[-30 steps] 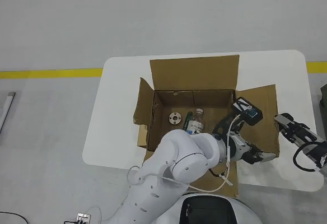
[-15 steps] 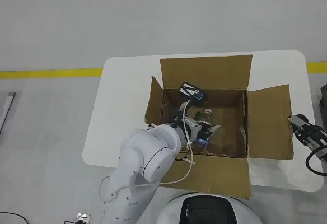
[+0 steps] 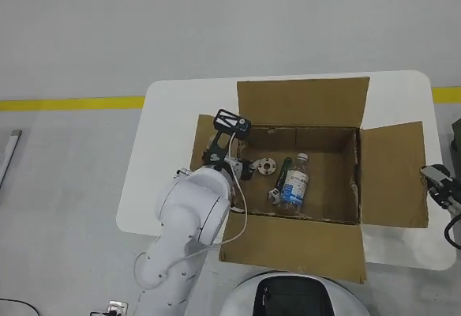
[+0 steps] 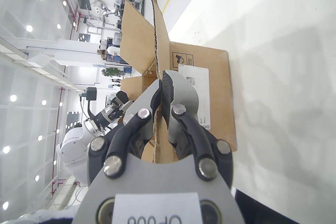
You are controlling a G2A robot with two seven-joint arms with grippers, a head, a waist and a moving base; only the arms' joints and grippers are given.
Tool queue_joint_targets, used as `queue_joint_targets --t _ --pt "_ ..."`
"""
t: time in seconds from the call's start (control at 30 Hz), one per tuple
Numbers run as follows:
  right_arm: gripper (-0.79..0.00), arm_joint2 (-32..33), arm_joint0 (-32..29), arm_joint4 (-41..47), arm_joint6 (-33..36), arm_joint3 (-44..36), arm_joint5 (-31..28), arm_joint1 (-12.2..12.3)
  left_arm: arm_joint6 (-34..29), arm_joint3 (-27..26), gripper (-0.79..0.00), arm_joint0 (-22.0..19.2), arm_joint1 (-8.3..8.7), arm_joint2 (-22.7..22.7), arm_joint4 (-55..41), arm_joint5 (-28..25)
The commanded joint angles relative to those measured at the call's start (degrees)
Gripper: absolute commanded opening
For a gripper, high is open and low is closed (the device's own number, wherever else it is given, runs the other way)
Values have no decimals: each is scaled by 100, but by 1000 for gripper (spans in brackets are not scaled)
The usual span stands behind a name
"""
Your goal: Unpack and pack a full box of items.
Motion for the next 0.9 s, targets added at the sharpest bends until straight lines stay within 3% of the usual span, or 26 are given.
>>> queue_joint_targets --t 0.0,0.2,0.4,0.5,0.7,0.87 --pt "-785 -3 7 -4 11 30 -6 -2 -7 42 0 41 5 -28 47 4" --pt "-785 -13 15 -34 33 70 -2 -9 -8 89 0 121 6 -67 37 27" --pt "-785 -10 19 -6 22 22 6 -20 324 -338 0 -42 -87 135 -1089 99" --pt "-785 -32 0 -16 12 -11 2 -28 295 -336 0 -245 -140 497 -1347 0" --pt "-785 -68 -27 -37 9 -9 -17 -40 192 30 0 -588 -285 1312 -1493 280" --pt "-785 -43 -88 -33 -14 -25 -27 -54 165 351 0 -672 -365 1703 -1503 407"
